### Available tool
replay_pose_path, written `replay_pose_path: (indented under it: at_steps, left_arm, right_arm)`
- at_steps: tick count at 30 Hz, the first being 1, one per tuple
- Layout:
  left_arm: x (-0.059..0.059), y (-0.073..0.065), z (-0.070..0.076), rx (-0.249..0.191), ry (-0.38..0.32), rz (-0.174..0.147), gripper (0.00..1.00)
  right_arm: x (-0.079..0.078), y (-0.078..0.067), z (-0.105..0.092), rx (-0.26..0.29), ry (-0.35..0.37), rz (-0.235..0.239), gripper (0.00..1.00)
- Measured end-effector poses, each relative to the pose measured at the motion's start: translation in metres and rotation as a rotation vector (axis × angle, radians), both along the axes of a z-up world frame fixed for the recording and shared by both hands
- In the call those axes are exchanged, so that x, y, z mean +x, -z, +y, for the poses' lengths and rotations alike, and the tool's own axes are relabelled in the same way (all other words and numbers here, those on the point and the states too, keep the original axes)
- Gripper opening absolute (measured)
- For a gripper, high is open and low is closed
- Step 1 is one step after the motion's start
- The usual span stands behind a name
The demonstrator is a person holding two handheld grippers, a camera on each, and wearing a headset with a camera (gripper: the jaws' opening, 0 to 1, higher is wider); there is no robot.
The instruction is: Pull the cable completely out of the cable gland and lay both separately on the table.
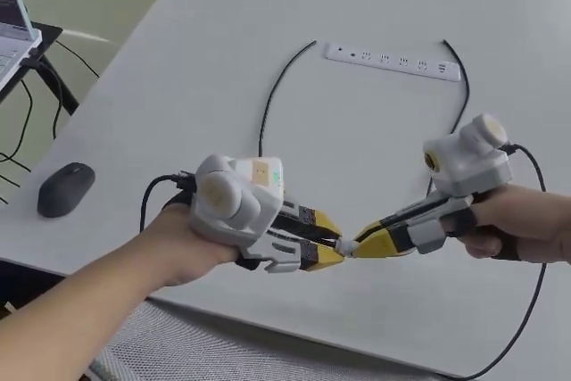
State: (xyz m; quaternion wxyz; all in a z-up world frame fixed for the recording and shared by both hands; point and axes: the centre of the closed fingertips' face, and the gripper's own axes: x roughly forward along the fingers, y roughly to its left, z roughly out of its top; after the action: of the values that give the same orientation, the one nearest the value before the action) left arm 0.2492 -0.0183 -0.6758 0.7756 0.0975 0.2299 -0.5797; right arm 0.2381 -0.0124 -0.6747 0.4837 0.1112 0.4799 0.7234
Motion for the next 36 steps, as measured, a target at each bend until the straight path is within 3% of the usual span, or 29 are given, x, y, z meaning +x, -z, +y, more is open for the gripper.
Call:
replay_pose_path:
  at_steps: [2, 4, 6, 7, 10, 12, 13, 15, 17, 20, 22, 23, 27, 29, 31, 33, 36]
  left_arm:
    - [0.0, 0.0, 0.0, -0.001, -0.001, 0.005, 0.15]
    - [0.0, 0.0, 0.0, -0.001, -0.001, 0.004, 0.15]
    - [0.001, 0.0, 0.002, -0.004, -0.005, 0.017, 0.15]
    - [0.001, 0.0, 0.002, -0.005, -0.004, 0.019, 0.15]
    - [0.002, 0.001, 0.003, -0.008, -0.003, 0.027, 0.15]
    - [0.002, 0.001, 0.004, -0.017, -0.007, 0.048, 0.15]
    - [0.002, 0.001, 0.004, -0.02, -0.008, 0.054, 0.15]
    - [0.002, 0.001, 0.005, -0.031, -0.018, 0.093, 0.15]
    - [0.004, -0.001, 0.006, -0.038, -0.021, 0.091, 0.15]
    - [0.001, -0.005, 0.005, -0.047, -0.009, 0.104, 0.15]
    - [-0.001, -0.008, 0.005, -0.068, -0.009, 0.136, 0.15]
    - [0.001, -0.009, 0.006, -0.082, -0.02, 0.141, 0.15]
    - [0.0, -0.01, 0.007, -0.099, -0.028, 0.162, 0.15]
    - [-0.001, -0.009, 0.007, -0.1, -0.032, 0.183, 0.15]
    - [-0.004, -0.006, 0.007, -0.088, -0.018, 0.199, 0.15]
    - [-0.005, -0.004, 0.007, -0.082, -0.015, 0.202, 0.15]
    - [-0.007, 0.0, 0.006, -0.082, -0.012, 0.206, 0.15]
  right_arm:
    - [0.0, 0.0, 0.0, -0.007, 0.001, 0.001, 0.08]
    - [0.002, 0.0, 0.001, 0.015, -0.019, -0.09, 0.07]
    - [0.001, -0.001, 0.001, 0.017, -0.029, -0.139, 0.07]
    - [0.0, -0.002, 0.002, 0.012, -0.029, -0.14, 0.07]
    - [0.002, -0.001, 0.003, 0.018, -0.039, -0.236, 0.07]
    - [0.002, -0.001, 0.003, 0.023, -0.045, -0.29, 0.07]
    - [0.002, -0.001, 0.003, 0.028, -0.048, -0.343, 0.07]
    - [0.003, -0.002, 0.004, 0.036, -0.044, -0.414, 0.07]
    - [0.003, -0.004, 0.005, 0.046, -0.032, -0.456, 0.07]
    - [0.001, -0.007, 0.003, 0.052, -0.051, -0.578, 0.07]
    - [0.0, -0.009, 0.002, 0.048, -0.07, -0.673, 0.07]
    - [0.001, -0.011, 0.003, 0.05, -0.07, -0.748, 0.07]
    - [0.004, -0.009, 0.004, 0.057, -0.062, -0.904, 0.07]
    - [0.003, -0.006, 0.005, 0.038, -0.056, -0.955, 0.07]
    - [-0.002, -0.003, 0.005, 0.031, -0.092, -1.04, 0.07]
    - [-0.002, 0.001, 0.005, 0.001, -0.077, -1.079, 0.07]
    - [-0.005, 0.005, 0.004, 0.0, -0.071, -1.113, 0.07]
